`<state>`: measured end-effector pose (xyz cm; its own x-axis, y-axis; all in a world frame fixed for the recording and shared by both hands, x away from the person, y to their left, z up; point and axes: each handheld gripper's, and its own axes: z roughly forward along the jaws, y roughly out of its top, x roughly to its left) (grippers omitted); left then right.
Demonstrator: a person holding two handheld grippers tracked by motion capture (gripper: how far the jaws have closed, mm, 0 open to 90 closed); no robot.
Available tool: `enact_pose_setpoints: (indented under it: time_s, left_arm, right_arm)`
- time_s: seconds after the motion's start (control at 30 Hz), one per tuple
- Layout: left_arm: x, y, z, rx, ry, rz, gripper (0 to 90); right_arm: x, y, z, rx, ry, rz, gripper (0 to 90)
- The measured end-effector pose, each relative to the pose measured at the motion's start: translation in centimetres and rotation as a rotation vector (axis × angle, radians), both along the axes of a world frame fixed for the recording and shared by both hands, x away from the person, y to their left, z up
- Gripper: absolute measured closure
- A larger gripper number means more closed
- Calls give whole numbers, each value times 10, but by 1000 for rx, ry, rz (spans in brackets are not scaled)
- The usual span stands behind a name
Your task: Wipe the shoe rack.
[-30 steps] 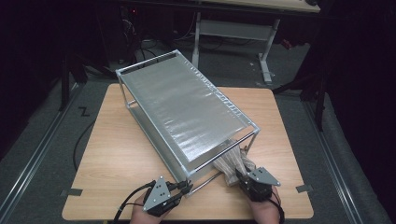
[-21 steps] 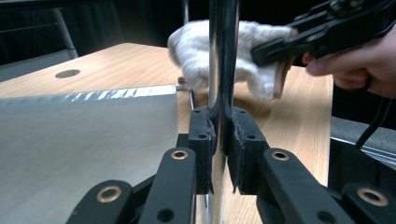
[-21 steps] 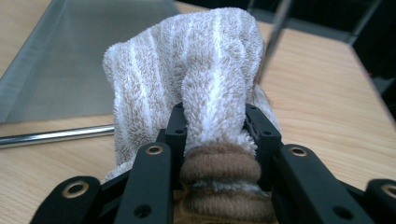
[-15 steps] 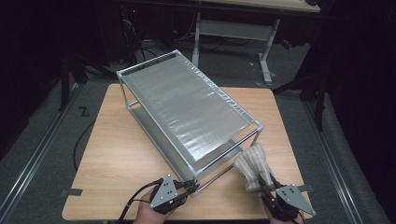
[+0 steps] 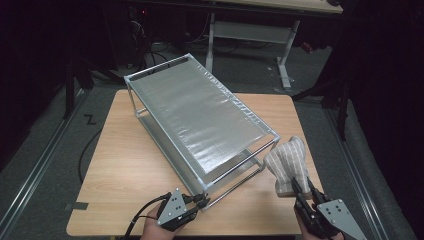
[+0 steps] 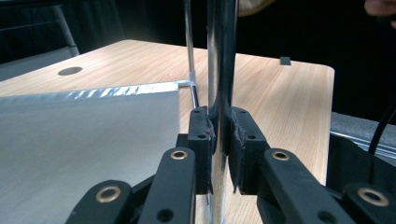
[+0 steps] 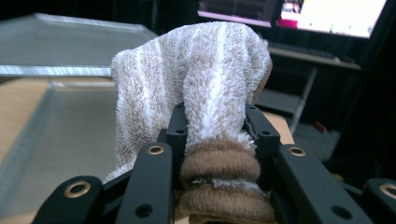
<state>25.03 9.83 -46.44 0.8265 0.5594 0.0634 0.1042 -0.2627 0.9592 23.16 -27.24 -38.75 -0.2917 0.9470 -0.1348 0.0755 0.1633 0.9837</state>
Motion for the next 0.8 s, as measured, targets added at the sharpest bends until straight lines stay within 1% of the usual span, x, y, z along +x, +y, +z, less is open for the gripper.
enact_pose_setpoints:
  time_s: [0.1, 0.13, 0.2, 0.27, 0.3, 0.33, 0.4, 0.43, 0.5, 0.57, 0.6, 0.63, 0.67, 0.7, 0.73, 0.77, 0.8]
  left_arm:
    - [-4, 4, -1, 5, -17, 21, 789]
    - [-6, 5, -1, 11, -25, 36, 763]
    - [-8, 9, 0, 5, -18, 62, 684]
    - [-11, 13, -1, 10, -11, 78, 642]
    - [-12, 14, -3, 14, -9, 88, 631]
    - [-13, 15, -6, 15, 2, 93, 619]
    - [-14, 14, -12, 3, 17, 92, 601]
    - [-13, 12, -15, 1, 18, 90, 595]
    - [-11, 6, -21, 2, 22, 81, 593]
    - [-7, 0, -26, 13, 51, 71, 599]
    - [-6, -2, -28, 22, 50, 72, 610]
    - [-6, -4, -30, 29, 48, 77, 639]
    - [-5, -4, -32, 30, 53, 78, 669]
    - [-5, -5, -33, 26, 63, 80, 719]
    - [-5, -4, -33, 31, 58, 88, 776]
    - [-6, -4, -34, 25, 55, 94, 798]
    - [-6, -4, -34, 23, 56, 96, 800]
  right_arm:
    - [0, 11, 12, 3, -46, 39, 684]
    - [1, 15, 15, 0, -60, 55, 684]
    - [3, 26, 20, -8, -72, 85, 683]
    - [5, 38, 22, -8, -76, 126, 683]
    - [6, 44, 23, -15, -78, 147, 683]
    - [7, 50, 23, -19, -79, 168, 683]
    - [7, 63, 25, -23, -79, 212, 683]
    - [6, 70, 24, -32, -81, 226, 683]
    - [4, 83, 20, -51, -73, 257, 683]
    - [2, 93, 15, -55, -52, 298, 682]
    - [1, 98, 13, -52, -43, 315, 681]
    - [1, 102, 11, -56, -36, 331, 681]
    - [0, 106, 10, -55, -31, 346, 682]
    - [1, 110, 9, -51, -24, 365, 681]
    - [2, 114, 10, -49, -19, 381, 681]
    - [3, 117, 11, -54, -20, 389, 682]
    - [6, 123, 15, -62, -20, 404, 682]
